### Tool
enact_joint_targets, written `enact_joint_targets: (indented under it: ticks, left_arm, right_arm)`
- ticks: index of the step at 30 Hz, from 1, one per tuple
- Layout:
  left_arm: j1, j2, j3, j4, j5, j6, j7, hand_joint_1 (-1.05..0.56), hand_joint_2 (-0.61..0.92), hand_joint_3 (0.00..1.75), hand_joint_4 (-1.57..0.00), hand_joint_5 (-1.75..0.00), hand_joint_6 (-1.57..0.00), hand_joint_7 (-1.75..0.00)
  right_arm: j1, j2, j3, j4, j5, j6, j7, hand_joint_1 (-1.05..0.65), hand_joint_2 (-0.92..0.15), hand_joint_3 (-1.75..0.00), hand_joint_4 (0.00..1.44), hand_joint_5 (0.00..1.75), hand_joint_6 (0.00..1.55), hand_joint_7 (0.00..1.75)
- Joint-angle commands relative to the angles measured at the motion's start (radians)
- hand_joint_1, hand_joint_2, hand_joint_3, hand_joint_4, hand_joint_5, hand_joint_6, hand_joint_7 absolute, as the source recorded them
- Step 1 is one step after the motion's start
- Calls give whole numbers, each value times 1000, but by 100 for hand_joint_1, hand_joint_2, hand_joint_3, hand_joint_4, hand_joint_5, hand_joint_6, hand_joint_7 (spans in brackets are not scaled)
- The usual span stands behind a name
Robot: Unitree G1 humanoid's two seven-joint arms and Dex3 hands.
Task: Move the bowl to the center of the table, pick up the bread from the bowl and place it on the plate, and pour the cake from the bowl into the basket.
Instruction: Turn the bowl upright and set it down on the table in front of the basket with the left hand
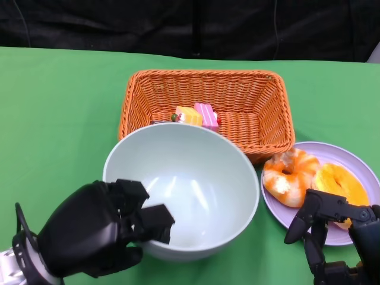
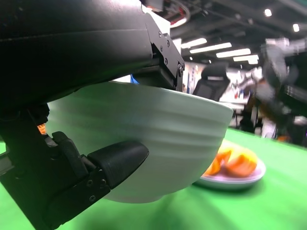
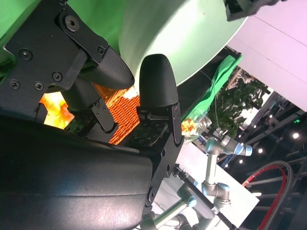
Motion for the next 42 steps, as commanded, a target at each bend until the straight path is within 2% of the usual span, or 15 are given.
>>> enact_joint_targets:
  ticks: [1, 4, 6, 8, 11, 13, 16, 19, 23, 26, 28, 32, 36, 39, 42]
  left_arm:
    - [-12, 78, -82, -30, 195, 106, 211, -18, 41, 95, -103, -175, -79, -175]
    - [-21, 129, -180, -12, 288, 213, 293, -23, 59, 49, -101, -175, -76, -171]
    - [-24, 145, -226, 4, 292, 267, 300, -23, 66, 32, -100, -175, -79, -161]
    - [-21, 155, -255, 8, 261, 312, 254, -24, 70, 19, -97, -175, -84, -147]
    - [-2, 162, -274, -15, 158, 362, 97, -30, 81, 6, -82, -174, -91, -91]
    - [7, 168, -286, -32, 69, 380, -22, -33, 89, 5, -79, -147, -89, -66]
    - [19, 182, -296, -74, -60, 414, -200, -34, 92, 5, -67, -120, -85, -28]
    - [29, 190, -292, -113, -175, 434, -315, -40, 92, 3, -56, -89, -79, -9]
    - [42, 197, -286, -178, -234, 492, -430, -50, 92, 5, -43, -70, -67, -1]
    - [51, 201, -283, -223, -261, 532, -498, -60, 92, 9, -35, -65, -58, 0]
    - [63, 211, -275, -277, -319, 578, -588, -67, 92, 12, -30, -61, -52, 0]
    - [85, 230, -245, -370, -531, 683, -784, -81, 92, 15, -17, -53, -39, 0]
    - [71, 287, -216, -467, -730, 851, -1021, -92, 92, 19, -6, -47, -30, 0]
    - [66, 317, -183, -515, -855, 944, -1130, -96, 92, 18, -2, -45, -29, 0]
    - [66, 318, -138, -511, -1006, 967, -1186, -97, 92, 16, -3, -46, -31, -1]
  right_arm:
    - [4, 0, -6, -13, 8, 2, -2, -11, -20, -167, 95, 171, 82, 138]
    - [4, 3, -3, -12, 9, -4, -4, -11, -19, -167, 95, 172, 82, 138]
    - [3, 6, -2, -14, 11, -5, -6, -11, -19, -168, 95, 172, 82, 137]
    - [3, 10, -1, -16, 15, -8, -6, -11, -19, -168, 95, 171, 82, 137]
    - [4, 17, 2, -20, 24, -21, -8, -9, -19, -168, 95, 171, 83, 137]
    - [2, 19, 3, -18, 27, -34, -8, -9, -19, -169, 95, 171, 83, 137]
    - [1, 23, 7, -16, 46, -43, -1, -9, -19, -170, 94, 172, 83, 138]
    - [2, 27, 16, -23, 60, -41, 6, -8, -18, -172, 93, 173, 84, 139]
    - [3, 30, 23, -25, 62, -46, 9, -8, -18, -173, 93, 174, 84, 139]
    - [2, 32, 28, -30, 58, -46, 10, -8, -17, -173, 93, 175, 84, 139]
    - [6, 32, 33, -41, 61, -36, 16, -8, -17, -173, 94, 175, 84, 139]
    - [6, 33, 44, -51, 59, -33, 21, -8, -16, -173, 94, 174, 84, 138]
    - [-3, 34, 53, -53, 70, -21, 32, -8, -16, -174, 95, 173, 85, 138]
    - [-7, 37, 58, -55, 75, -17, 35, -8, -15, -175, 96, 173, 85, 139]
    - [-13, 42, 61, -58, 81, -6, 37, -9, -16, -174, 96, 173, 85, 139]
